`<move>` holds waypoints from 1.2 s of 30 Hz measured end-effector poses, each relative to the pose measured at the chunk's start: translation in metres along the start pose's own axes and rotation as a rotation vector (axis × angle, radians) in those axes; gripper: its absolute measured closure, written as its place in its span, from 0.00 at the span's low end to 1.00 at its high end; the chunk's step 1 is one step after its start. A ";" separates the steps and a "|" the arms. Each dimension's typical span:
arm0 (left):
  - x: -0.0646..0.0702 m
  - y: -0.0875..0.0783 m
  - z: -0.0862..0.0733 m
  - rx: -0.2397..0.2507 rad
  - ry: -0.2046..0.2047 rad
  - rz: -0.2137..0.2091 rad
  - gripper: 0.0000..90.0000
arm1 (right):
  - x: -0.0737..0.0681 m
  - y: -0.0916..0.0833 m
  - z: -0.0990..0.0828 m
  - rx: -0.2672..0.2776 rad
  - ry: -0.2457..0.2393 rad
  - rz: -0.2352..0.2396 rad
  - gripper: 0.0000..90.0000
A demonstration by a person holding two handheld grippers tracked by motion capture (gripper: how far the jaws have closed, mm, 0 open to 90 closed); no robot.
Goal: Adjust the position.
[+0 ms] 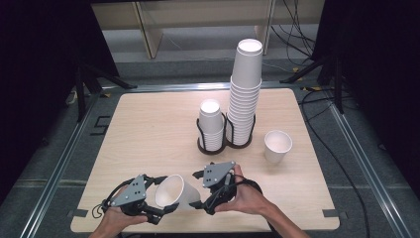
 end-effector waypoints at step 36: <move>0.000 -0.002 0.013 0.103 -0.077 -0.012 0.10 | -0.015 0.037 0.005 0.079 0.011 0.073 0.25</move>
Point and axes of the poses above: each handheld gripper's, and its own axes: y roughly forward along the jaws, z roughly out of its top, x roughly to its right, the point moved 10 cm from there along y, roughly forward along the jaws, and after that the axes turned 6 degrees about x, right-handed, at the moved point
